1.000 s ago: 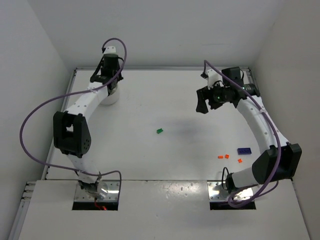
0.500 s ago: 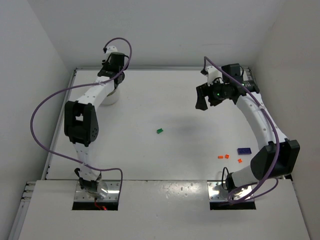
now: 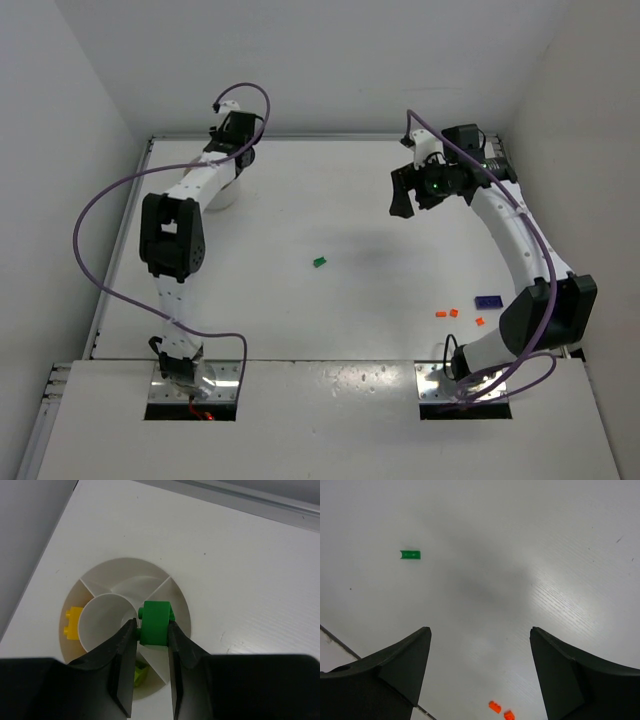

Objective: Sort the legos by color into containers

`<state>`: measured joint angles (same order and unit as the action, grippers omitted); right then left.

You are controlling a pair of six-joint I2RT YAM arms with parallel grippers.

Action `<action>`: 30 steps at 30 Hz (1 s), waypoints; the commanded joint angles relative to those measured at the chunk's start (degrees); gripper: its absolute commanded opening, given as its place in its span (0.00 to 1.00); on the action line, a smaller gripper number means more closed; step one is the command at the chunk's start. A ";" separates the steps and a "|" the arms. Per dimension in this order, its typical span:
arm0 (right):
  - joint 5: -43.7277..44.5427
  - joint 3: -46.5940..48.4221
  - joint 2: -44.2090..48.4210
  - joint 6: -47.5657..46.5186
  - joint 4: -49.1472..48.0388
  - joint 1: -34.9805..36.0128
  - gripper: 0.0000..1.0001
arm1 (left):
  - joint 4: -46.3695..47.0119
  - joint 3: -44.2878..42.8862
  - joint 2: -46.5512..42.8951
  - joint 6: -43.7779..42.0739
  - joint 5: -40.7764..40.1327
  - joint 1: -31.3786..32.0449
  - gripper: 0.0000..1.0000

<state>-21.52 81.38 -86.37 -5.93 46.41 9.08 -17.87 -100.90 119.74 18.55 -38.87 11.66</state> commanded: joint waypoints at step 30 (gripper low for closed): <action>-9.95 -0.35 -15.49 -24.58 -2.80 16.06 0.58 | -2.35 20.71 -35.01 -10.99 73.83 -13.34 0.62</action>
<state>-31.88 80.75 -100.92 -27.64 48.95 24.36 -18.26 -85.89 85.30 9.32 16.58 -3.38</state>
